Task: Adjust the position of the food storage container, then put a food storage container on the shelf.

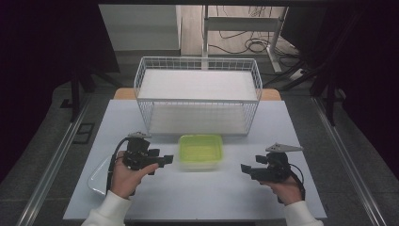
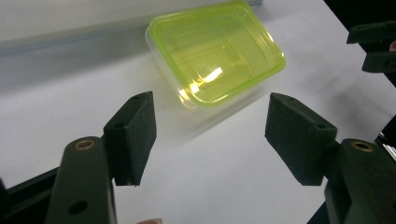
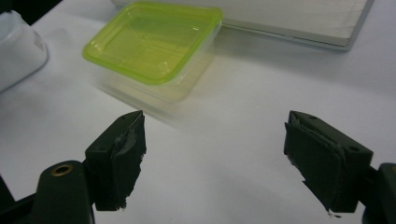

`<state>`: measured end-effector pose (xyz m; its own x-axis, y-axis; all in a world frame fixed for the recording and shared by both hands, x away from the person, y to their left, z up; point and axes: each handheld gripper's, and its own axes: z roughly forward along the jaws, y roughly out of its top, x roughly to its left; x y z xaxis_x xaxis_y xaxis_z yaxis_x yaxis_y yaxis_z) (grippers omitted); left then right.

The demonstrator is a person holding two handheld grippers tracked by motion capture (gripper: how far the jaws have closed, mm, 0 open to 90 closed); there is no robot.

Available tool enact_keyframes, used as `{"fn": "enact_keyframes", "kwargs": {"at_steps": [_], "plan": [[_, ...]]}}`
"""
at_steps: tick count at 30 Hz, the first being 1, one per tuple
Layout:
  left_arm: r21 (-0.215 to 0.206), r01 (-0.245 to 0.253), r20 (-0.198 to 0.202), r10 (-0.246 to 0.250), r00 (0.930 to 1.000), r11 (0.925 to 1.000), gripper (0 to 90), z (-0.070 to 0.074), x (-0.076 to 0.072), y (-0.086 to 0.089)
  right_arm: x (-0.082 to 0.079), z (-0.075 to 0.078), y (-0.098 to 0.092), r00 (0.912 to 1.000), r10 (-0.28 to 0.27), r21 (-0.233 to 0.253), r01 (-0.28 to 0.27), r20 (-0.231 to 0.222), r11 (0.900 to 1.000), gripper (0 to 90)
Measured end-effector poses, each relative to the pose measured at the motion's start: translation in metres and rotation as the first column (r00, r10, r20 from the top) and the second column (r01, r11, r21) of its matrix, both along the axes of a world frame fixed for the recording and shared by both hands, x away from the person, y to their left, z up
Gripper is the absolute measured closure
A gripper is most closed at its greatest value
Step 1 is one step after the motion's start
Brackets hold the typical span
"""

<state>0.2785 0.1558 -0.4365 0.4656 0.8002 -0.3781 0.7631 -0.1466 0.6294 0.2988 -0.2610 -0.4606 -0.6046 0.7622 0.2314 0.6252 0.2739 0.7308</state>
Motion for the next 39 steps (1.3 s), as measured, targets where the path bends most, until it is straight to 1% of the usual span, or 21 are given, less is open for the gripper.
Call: {"fn": "enact_keyframes", "kwargs": {"at_steps": [1,3,5,7,10,11,13,14,16,17,19,22,24,27,29,31,34,37,39], "plan": [[0.002,-0.001,0.001,0.001,1.0,1.0,32.3,-0.001,-0.001,0.0,0.0,0.0,0.0,1.0,0.0,0.007,0.0,-0.002,1.0,20.7],[-0.011,-0.009,0.004,0.009,1.0,0.9999,32.2,-0.001,-0.001,0.002,-0.001,0.002,0.001,1.0,-0.005,0.022,0.005,-0.005,1.0,20.7],[-0.023,-0.02,0.004,0.02,0.9998,0.9995,32.5,-0.001,-0.002,0.004,-0.001,0.003,0.002,0.9999,-0.014,0.025,0.014,-0.005,1.0,21.2],[-0.029,-0.018,0.005,0.018,0.9998,0.9994,34.0,0.0,-0.003,0.003,-0.001,0.004,0.002,0.9997,-0.023,0.031,0.023,-0.009,0.999,22.6],[-0.038,-0.012,0.008,0.012,0.9999,0.9992,34.3,0.002,-0.005,-0.001,-0.002,0.005,0.003,0.9996,-0.023,0.039,0.023,-0.014,0.999,23.1],[-0.043,-0.017,0.008,0.017,0.9998,0.9989,34.2,0.003,-0.006,-0.002,-0.003,0.006,0.004,0.9997,-0.022,0.04,0.022,-0.012,0.999,23.2],[-0.054,-0.023,0.005,0.024,0.9997,0.9983,34.1,0.003,-0.007,-0.005,-0.003,0.01,0.007,0.9996,-0.029,0.052,0.029,-0.007,0.998,23.6],[-0.054,-0.021,0.006,0.022,0.9997,0.9983,33.7,0.003,-0.008,-0.007,-0.003,0.012,0.008,0.9994,-0.034,0.059,0.034,-0.002,0.998,23.6],[-0.04,-0.019,0.011,0.019,0.9998,0.999,32.6,0.003,-0.011,-0.01,-0.003,0.018,0.01,0.9994,-0.034,0.064,0.033,0.007,0.997,23.6],[-0.042,-0.02,0.012,0.021,0.9997,0.9989,31.9,0.004,-0.012,-0.01,-0.003,0.023,0.012,0.9994,-0.034,0.072,0.033,0.011,0.997,23.7],[-0.049,-0.025,0.008,0.025,0.9996,0.9985,31.1,0.004,-0.01,-0.01,-0.001,0.026,0.015,0.9995,-0.03,0.08,0.029,0.009,0.996,24.1],[-0.068,-0.036,-0.003,0.036,0.9993,0.997,30.6,0.003,-0.003,-0.01,0.005,0.027,0.019,0.9999,-0.013,0.087,0.014,-0.009,0.996,24.9],[-0.08,-0.03,-0.021,0.029,0.9994,0.9963,31.4,0.001,0.005,-0.012,0.011,0.026,0.022,0.9998,-0.001,0.087,0.003,-0.017,0.996,25.5],[-0.095,-0.032,-0.033,0.029,0.999,0.9949,32.4,-0.002,0.013,-0.015,0.02,0.025,0.025,0.9993,0.011,0.101,-0.007,-0.036,0.995,26.4],[-0.123,-0.039,-0.042,0.034,0.9985,0.9917,32.7,-0.005,0.019,-0.017,0.027,0.025,0.026,0.9988,0.016,0.113,-0.011,-0.047,0.994,27.1],[-0.139,-0.047,-0.051,0.041,0.9979,0.9892,33.1,-0.008,0.025,-0.02,0.031,0.025,0.028,0.9984,0.016,0.12,-0.009,-0.054,0.993,28.0],[-0.147,-0.055,-0.062,0.046,0.997,0.9876,34.9,-0.014,0.033,-0.025,0.041,0.023,0.031,0.9972,0.02,0.142,-0.01,-0.072,0.99,29.3],[-0.159,-0.065,-0.089,0.051,0.9947,0.9851,37.3,-0.022,0.043,-0.029,0.051,0.02,0.033,0.9959,0.012,0.142,0.0,-0.09,0.99,31.3],[-0.158,-0.08,-0.102,0.064,0.9927,0.9843,38.8,-0.027,0.05,-0.03,0.056,0.018,0.035,0.9945,0.009,0.154,0.007,-0.104,0.988,32.4]]}}
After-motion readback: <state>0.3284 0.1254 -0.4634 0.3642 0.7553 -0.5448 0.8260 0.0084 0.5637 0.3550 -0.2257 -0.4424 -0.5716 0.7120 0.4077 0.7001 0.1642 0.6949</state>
